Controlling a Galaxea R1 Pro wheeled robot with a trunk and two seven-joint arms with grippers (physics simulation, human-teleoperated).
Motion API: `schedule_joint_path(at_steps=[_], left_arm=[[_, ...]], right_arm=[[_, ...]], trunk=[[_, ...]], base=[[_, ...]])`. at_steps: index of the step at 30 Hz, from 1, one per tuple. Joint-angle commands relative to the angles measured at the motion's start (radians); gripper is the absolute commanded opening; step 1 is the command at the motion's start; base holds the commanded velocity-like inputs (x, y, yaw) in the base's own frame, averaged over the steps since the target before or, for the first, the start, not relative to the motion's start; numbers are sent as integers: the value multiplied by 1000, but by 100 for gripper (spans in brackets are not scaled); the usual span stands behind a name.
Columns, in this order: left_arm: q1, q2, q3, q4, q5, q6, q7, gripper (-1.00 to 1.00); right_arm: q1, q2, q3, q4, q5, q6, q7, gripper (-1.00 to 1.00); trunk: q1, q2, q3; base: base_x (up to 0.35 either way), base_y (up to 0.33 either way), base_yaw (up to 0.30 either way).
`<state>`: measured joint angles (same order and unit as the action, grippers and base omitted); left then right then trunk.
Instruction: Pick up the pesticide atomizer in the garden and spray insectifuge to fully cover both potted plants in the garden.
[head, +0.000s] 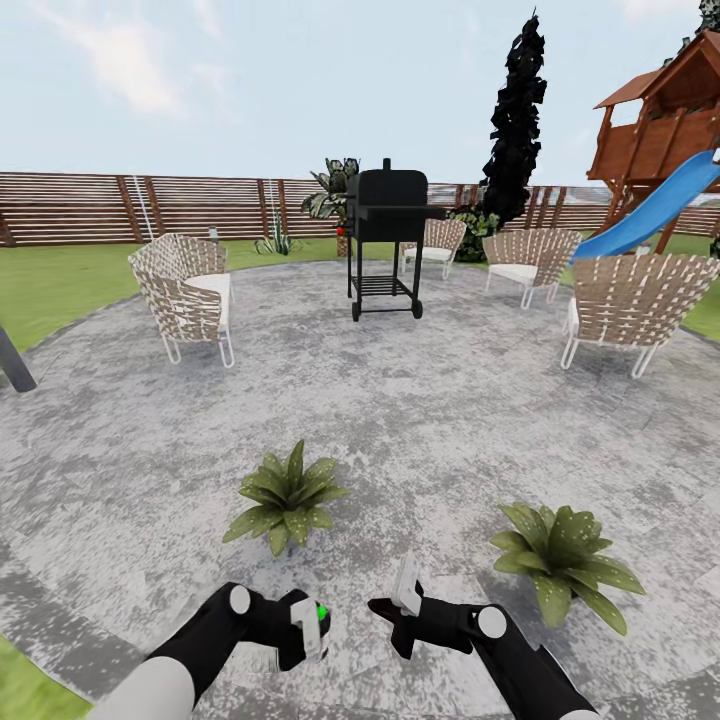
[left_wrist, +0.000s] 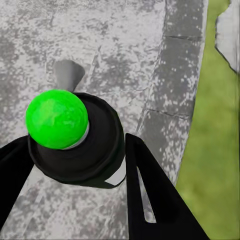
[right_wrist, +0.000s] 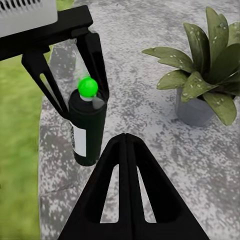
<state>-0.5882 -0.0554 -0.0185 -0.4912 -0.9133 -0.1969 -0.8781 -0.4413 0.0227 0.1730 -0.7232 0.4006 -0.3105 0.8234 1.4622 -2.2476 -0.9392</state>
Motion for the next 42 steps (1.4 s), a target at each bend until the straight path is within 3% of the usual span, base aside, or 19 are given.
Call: schedule_joint_path(at_steps=[1, 15, 42], left_arm=[[0, -7, 0, -1, -11, -12, -3, -100], [-1, -68, 0, -1, -12, -19, -5, -100], [-4, -96, 2, -3, -3, -22, -7, -100]], right_arm=[[0, 0, -1, -1, 9, -5, 0, -100], [0, 0, -1, 1, 9, -5, 0, -100], [0, -1, -3, 1, 11, -6, 0, -100]], trunk=[[0, 0, -1], [0, 0, -1], [0, 0, -1]], base=[[0, 0, 0], [0, 0, 0], [0, 0, 0]])
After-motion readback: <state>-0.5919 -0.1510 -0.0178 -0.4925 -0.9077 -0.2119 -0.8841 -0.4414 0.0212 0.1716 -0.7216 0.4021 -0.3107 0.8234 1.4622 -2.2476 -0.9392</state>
